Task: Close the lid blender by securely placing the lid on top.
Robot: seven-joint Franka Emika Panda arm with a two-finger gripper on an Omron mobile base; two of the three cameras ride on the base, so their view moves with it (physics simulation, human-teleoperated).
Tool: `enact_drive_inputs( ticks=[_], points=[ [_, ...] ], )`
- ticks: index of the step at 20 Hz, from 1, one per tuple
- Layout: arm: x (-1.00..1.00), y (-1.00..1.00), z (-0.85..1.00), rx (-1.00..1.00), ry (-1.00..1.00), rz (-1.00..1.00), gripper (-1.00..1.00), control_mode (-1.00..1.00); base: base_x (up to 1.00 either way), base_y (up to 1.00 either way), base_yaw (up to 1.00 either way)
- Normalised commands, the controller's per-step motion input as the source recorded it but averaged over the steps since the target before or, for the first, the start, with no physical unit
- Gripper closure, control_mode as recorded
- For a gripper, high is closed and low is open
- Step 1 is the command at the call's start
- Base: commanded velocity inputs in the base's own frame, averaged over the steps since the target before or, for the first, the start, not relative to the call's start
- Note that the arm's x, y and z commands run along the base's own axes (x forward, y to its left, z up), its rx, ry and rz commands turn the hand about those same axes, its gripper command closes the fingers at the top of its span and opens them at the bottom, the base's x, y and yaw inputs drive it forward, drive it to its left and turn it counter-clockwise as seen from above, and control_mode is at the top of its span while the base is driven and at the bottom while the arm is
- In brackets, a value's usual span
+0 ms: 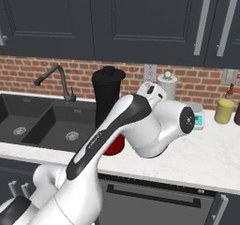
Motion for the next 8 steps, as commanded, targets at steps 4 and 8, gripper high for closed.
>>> enact_drive_inputs(
  ticks=[4,8],
  points=[
    [-1.0,-0.01,-1.0,-0.4,-0.17,0.0,-1.0,-1.0,0.0,0.0,0.0],
    [-1.0,0.44,-0.73,-0.64,-0.47,0.05,-1.0,-1.0,0.0,0.0,0.0]
  ],
)
